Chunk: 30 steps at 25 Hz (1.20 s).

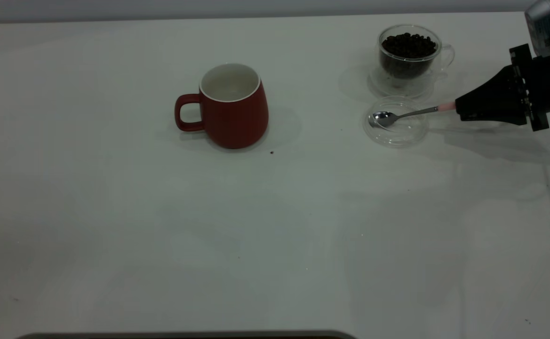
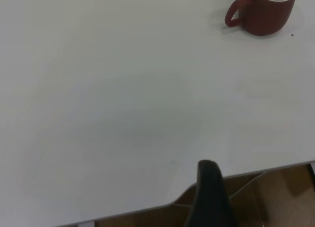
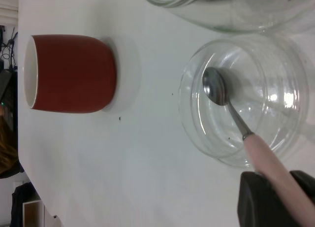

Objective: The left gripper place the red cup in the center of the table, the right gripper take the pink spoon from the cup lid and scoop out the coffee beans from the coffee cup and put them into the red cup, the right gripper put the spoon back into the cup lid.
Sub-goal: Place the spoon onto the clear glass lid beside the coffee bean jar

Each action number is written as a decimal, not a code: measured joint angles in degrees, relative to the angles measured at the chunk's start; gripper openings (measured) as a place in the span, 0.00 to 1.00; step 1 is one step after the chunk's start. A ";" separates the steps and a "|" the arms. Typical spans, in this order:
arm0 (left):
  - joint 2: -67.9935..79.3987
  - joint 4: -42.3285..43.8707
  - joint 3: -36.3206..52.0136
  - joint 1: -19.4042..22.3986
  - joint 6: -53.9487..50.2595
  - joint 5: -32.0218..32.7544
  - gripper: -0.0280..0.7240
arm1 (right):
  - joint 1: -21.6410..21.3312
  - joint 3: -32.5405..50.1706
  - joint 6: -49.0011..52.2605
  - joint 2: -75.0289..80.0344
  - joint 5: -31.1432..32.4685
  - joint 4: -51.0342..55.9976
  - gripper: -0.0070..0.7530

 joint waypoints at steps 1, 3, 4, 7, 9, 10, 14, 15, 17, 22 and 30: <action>0.00 0.00 0.00 0.00 0.00 0.00 0.82 | 0.00 0.00 0.07 0.00 -0.05 -0.06 0.19; 0.00 0.00 0.00 0.00 0.00 0.00 0.82 | 0.00 0.00 0.06 0.00 -0.05 -0.11 0.24; 0.00 0.00 0.00 0.00 0.00 0.00 0.82 | 0.00 0.00 0.12 0.00 -0.05 -0.13 0.29; 0.00 0.00 0.00 0.00 0.00 0.00 0.82 | 0.00 0.00 0.12 0.00 -0.05 -0.18 0.45; 0.00 0.00 0.00 0.00 0.00 0.00 0.82 | 0.00 0.00 0.12 0.00 -0.05 -0.18 0.55; 0.00 0.00 0.00 0.00 0.00 0.00 0.82 | 0.00 0.00 0.07 0.00 -0.05 -0.18 0.58; 0.00 0.00 0.00 0.00 0.00 0.00 0.82 | 0.00 0.00 -0.49 0.00 -0.05 -0.18 0.68; 0.00 0.00 0.00 0.00 0.00 0.00 0.82 | 0.00 0.00 -0.61 0.00 -0.11 -0.18 0.70; 0.00 0.00 0.00 0.00 -0.13 0.00 0.82 | 0.00 0.00 -1.24 0.00 -1.29 -0.18 0.72; 0.00 0.00 0.00 0.00 -0.13 0.00 0.82 | 0.49 0.00 -1.88 0.00 -7.69 1.53 0.74; 0.00 0.00 0.00 0.00 -0.08 0.00 0.82 | 0.49 0.00 -5.19 0.00 -7.81 6.46 0.74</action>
